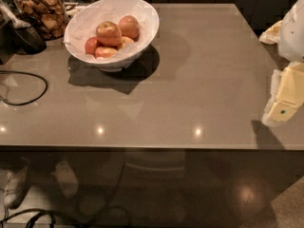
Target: Pick apple from white bowl
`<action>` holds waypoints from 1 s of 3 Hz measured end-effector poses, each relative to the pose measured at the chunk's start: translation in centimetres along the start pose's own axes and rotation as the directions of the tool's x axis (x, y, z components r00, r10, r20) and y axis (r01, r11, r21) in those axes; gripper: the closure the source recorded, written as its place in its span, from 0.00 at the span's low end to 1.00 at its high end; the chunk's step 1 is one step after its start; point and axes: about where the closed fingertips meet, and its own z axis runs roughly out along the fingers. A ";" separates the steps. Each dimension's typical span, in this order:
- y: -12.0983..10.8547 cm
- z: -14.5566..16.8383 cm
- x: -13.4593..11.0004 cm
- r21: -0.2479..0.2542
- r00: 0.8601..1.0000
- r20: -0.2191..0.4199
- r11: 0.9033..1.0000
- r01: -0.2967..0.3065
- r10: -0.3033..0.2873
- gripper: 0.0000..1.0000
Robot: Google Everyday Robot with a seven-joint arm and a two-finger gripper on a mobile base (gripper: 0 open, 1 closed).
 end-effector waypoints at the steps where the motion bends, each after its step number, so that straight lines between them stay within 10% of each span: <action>1: 0.0 0.0 0.0 0.000 1.000 0.000 1.000 0.000 0.000 0.00; 3: -2.4 0.3 -1.5 0.023 0.994 0.057 0.996 -0.091 0.090 0.00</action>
Offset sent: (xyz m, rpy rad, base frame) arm 0.0177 0.0057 0.0016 0.0279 -0.0239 -0.0600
